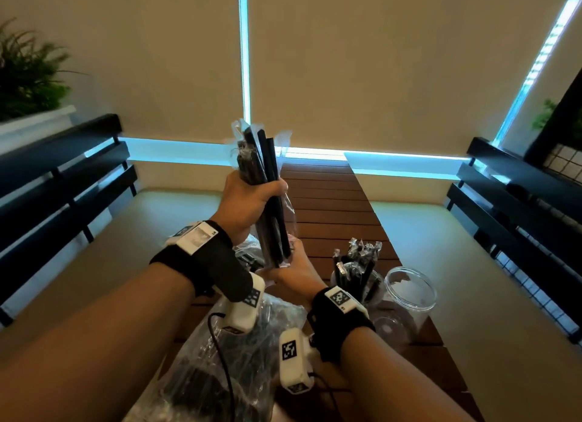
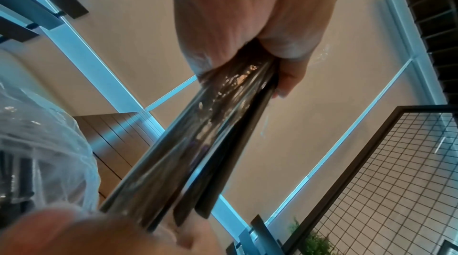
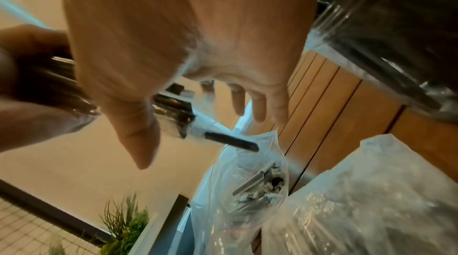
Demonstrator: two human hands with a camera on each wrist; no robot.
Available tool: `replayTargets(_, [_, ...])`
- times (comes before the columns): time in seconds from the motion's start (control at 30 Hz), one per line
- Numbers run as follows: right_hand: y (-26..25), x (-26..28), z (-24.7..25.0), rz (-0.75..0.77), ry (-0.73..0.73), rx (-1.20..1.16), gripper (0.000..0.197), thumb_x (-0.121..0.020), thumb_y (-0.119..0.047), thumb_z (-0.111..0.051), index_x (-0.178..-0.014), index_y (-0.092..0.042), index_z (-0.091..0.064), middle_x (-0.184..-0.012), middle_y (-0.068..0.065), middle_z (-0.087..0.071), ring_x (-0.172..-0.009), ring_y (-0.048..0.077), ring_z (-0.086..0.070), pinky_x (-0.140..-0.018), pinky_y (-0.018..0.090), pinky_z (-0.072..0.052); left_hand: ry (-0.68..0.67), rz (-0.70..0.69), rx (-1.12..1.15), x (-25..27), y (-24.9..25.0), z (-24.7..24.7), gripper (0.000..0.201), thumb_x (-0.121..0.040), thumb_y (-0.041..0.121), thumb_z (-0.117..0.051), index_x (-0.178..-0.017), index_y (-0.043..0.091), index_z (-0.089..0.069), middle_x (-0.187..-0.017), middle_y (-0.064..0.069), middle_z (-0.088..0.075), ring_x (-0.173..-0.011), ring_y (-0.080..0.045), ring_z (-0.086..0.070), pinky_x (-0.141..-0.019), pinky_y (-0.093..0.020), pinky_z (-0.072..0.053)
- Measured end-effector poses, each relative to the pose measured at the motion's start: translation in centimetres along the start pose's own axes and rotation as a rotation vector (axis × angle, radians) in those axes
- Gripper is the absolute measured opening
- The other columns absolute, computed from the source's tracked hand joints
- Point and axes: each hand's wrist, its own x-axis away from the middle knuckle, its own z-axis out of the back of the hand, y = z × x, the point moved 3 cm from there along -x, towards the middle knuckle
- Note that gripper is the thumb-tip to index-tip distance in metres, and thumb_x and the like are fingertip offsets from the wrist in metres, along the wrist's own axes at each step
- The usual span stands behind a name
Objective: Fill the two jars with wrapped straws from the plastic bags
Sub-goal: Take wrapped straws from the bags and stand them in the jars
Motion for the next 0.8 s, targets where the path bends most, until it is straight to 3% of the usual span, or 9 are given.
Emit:
replayTargets(0.07, [-0.3, 0.4, -0.2, -0.024, -0.063, -0.337, 0.081, -0.069, -0.028, -0.081, -0.139, -0.024, -0.039, -0.128, 0.008, -0.057, -0.112, 0.024, -0.060, -0.078, 0.035, -0.055, 0.024, -0.003, 0.023, 0.0, 0.7, -0.1, 0.007, -0.082, 0.005, -0.074, -0.087, 0.002, -0.069, -0.076, -0.007, -0.068, -0.075, -0.018, -0.068, -0.074, -0.035, -0.059])
replayTargets(0.17, [0.0, 0.3, 0.4, -0.121, -0.027, -0.802, 0.072, -0.072, -0.060, -0.072, -0.132, -0.024, -0.055, -0.130, 0.015, -0.057, -0.119, 0.036, -0.058, -0.090, 0.051, -0.052, 0.091, 0.011, 0.082, -0.2, 1.6, 0.2, 0.014, -0.080, 0.004, -0.074, -0.092, -0.001, -0.068, -0.081, -0.009, -0.067, -0.076, -0.018, -0.066, -0.077, -0.037, -0.056])
replayTargets(0.27, [0.5, -0.5, 0.6, -0.263, 0.055, -0.806, 0.070, -0.078, -0.079, -0.053, -0.121, -0.024, -0.061, -0.129, 0.018, -0.058, -0.121, 0.041, -0.055, -0.099, 0.065, -0.043, 0.126, 0.043, 0.133, -0.3, 2.2, 0.0, 0.011, -0.078, 0.002, -0.074, -0.088, 0.003, -0.068, -0.079, -0.007, -0.065, -0.073, -0.015, -0.065, -0.075, -0.039, -0.057])
replayTargets(0.37, [0.0, -0.4, -0.3, -0.369, 0.025, -0.934, 0.087, -0.069, -0.082, -0.060, -0.122, -0.013, -0.062, -0.130, 0.023, -0.059, -0.125, 0.041, -0.053, -0.105, 0.062, -0.040, 0.119, 0.014, 0.127, -0.2, 2.6, -0.7, 0.016, -0.078, 0.000, -0.073, -0.091, -0.003, -0.067, -0.078, -0.006, -0.064, -0.070, -0.011, -0.065, -0.071, -0.034, -0.056])
replayTargets(0.43, [-0.6, -0.3, -0.4, -0.387, 0.028, -1.004, 0.088, -0.081, -0.079, -0.050, -0.121, -0.002, -0.062, -0.131, 0.026, -0.058, -0.112, 0.033, -0.058, -0.085, 0.044, -0.057, 0.109, -0.033, 0.097, -0.2, 2.7, -0.9, 0.020, -0.078, -0.001, -0.074, -0.093, -0.009, -0.065, -0.079, -0.007, -0.065, -0.072, -0.012, -0.065, -0.071, -0.031, -0.056])
replayTargets(0.47, [-0.7, -0.4, -0.2, -0.380, 0.038, -1.020, 0.084, -0.088, -0.074, -0.044, -0.119, 0.003, -0.063, -0.126, 0.027, -0.059, -0.106, 0.030, -0.057, -0.082, 0.037, -0.055, 0.097, -0.055, 0.076, -0.1, 2.8, -0.9, 0.020, -0.078, -0.001, -0.074, -0.093, -0.009, -0.066, -0.079, -0.007, -0.066, -0.073, -0.013, -0.066, -0.072, -0.032, -0.056])
replayTargets(0.57, [-1.1, -0.5, -0.1, -0.352, 0.020, -1.038, 0.069, -0.098, -0.056, -0.044, -0.118, 0.007, -0.062, -0.110, 0.025, -0.063, -0.100, 0.029, -0.060, -0.097, 0.038, -0.052, 0.083, -0.108, 0.026, 0.2, 2.9, -0.9, 0.026, -0.077, -0.002, -0.076, -0.100, -0.007, -0.064, -0.079, -0.005, -0.069, -0.077, -0.017, -0.068, -0.076, -0.036, -0.058])
replayTargets(0.7, [-2.1, -0.3, 0.0, -0.329, -0.046, -1.047, 0.052, -0.101, -0.037, -0.045, -0.125, 0.007, -0.060, -0.111, 0.025, -0.063, -0.095, 0.030, -0.064, -0.108, 0.042, -0.045, 0.137, -0.094, 0.128, 0.1, 2.2, -0.9, 0.067, -0.073, -0.005, -0.079, -0.127, 0.003, -0.040, -0.084, -0.004, -0.068, -0.081, -0.020, -0.071, -0.073, -0.031, -0.060])
replayTargets(0.8, [-2.9, -0.3, -0.1, -0.304, -0.101, -1.074, 0.049, -0.101, -0.036, -0.044, -0.124, 0.004, -0.060, -0.123, 0.026, -0.061, -0.111, 0.033, -0.061, -0.109, 0.042, -0.043, 0.120, -0.051, 0.121, 0.3, 1.5, -1.4, 0.040, -0.074, 0.000, -0.079, -0.109, -0.005, -0.059, -0.080, -0.006, -0.068, -0.077, -0.018, -0.069, -0.071, -0.032, -0.057])
